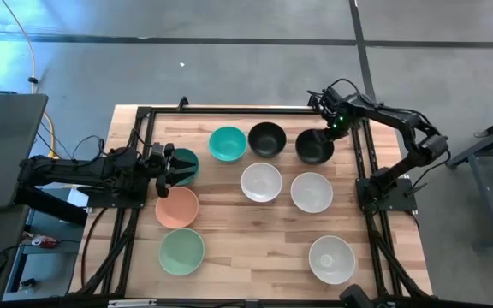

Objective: Nest bowls inside each other
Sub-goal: Stack the right black bowl on top of the left white bowl

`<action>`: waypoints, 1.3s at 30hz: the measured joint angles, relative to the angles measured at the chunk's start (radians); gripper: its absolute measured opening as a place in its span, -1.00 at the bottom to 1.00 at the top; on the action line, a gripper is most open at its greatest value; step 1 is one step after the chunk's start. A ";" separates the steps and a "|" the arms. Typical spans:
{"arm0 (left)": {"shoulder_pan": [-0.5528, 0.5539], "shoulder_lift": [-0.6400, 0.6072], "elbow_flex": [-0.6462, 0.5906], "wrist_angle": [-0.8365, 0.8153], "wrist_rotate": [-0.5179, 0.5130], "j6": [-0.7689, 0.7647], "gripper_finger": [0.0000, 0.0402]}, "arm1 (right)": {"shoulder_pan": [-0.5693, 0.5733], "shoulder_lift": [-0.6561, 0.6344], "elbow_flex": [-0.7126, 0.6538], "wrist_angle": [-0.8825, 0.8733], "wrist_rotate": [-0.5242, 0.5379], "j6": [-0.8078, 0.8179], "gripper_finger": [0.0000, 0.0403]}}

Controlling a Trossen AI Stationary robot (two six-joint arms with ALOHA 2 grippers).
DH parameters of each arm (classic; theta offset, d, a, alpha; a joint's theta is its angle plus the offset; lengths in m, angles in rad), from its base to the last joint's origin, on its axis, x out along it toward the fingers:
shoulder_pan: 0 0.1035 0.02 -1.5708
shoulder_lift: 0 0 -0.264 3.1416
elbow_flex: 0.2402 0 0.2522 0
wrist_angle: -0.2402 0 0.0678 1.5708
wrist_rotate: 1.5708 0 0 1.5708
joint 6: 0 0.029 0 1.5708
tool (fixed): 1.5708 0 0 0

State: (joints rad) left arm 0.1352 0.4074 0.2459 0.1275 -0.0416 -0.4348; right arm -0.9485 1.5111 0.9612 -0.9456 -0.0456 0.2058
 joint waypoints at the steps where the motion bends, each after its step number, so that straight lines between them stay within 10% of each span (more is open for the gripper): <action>1: 0.000 0.000 0.000 0.000 0.000 0.000 -0.18 | 0.000 0.000 -0.004 0.003 0.000 0.000 -0.45; 13: 0.000 0.000 0.000 0.000 0.000 -0.001 -0.18 | 0.000 0.000 -0.007 0.012 -0.043 0.021 -0.96; 39: 0.000 0.000 0.000 0.000 -0.007 0.001 -0.18 | 0.001 0.000 0.137 -0.062 -0.173 0.003 -1.00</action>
State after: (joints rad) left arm 0.1349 0.4076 0.2459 0.1273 -0.0490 -0.4343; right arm -0.9479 1.5106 1.0985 -1.0077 -0.2188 0.2085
